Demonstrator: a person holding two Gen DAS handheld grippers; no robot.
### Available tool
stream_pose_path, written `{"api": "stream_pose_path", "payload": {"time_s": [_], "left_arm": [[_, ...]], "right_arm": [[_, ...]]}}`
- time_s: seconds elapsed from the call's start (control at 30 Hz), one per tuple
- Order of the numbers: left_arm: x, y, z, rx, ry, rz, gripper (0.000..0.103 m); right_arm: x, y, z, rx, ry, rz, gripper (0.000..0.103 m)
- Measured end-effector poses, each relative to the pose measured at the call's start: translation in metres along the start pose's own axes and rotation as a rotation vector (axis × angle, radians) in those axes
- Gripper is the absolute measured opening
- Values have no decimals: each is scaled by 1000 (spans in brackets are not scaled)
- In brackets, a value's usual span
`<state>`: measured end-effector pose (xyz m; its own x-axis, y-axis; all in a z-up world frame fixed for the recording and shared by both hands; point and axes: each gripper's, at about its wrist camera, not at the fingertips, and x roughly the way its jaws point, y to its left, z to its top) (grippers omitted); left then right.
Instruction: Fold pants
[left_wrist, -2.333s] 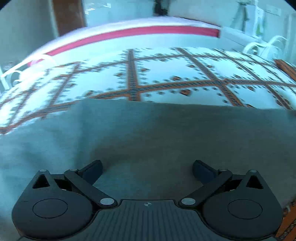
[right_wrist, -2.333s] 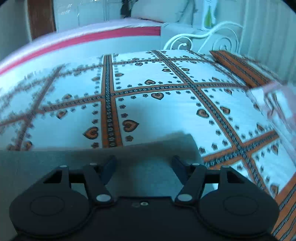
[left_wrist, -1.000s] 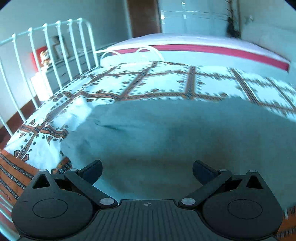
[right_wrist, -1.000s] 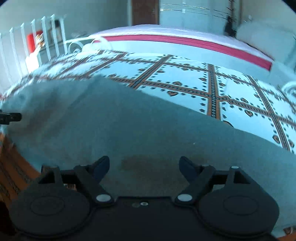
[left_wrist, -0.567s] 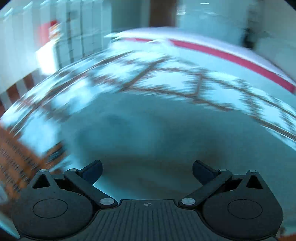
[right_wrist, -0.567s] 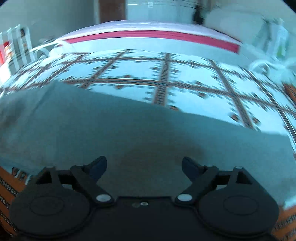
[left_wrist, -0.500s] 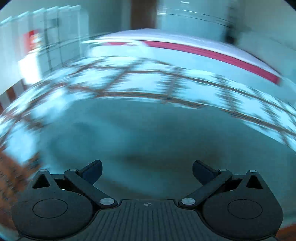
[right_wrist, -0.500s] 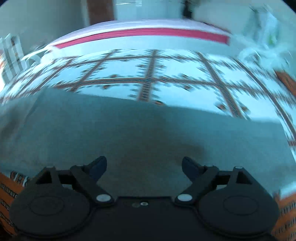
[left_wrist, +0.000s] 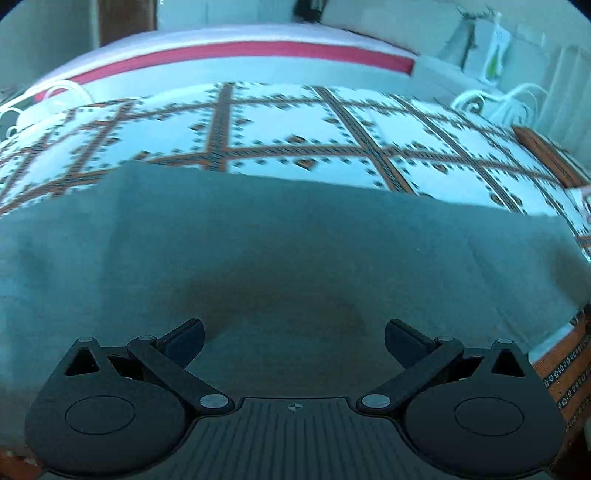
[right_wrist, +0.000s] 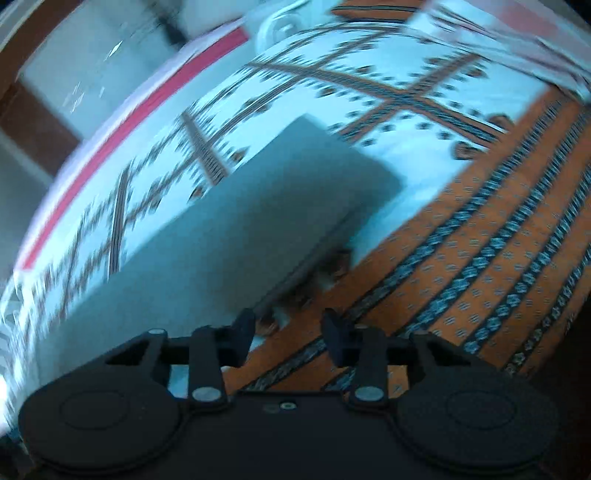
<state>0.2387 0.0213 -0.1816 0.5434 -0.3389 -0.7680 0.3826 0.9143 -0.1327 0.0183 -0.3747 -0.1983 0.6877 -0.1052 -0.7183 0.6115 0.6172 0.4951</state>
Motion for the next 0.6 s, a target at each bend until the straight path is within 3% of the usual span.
{"api": "stream_pose_path", "payload": {"time_s": [0.13, 0.33, 0.43, 0.5, 0.6], "left_arm": [[5, -11, -2, 24, 5, 3, 103], [7, -10, -4, 46, 2, 15, 103], [8, -9, -4, 55, 1, 17, 103], [7, -7, -4, 52, 2, 18, 103], [6, -3, -3, 44, 1, 24, 103]], "right_arm": [[10, -35, 16, 254, -52, 93, 33], [36, -61, 27, 489, -122, 225, 31], [41, -70, 30, 535, -136, 232, 5], [37, -70, 25, 545, -164, 232, 4], [25, -54, 25, 444, -204, 198, 3]]}}
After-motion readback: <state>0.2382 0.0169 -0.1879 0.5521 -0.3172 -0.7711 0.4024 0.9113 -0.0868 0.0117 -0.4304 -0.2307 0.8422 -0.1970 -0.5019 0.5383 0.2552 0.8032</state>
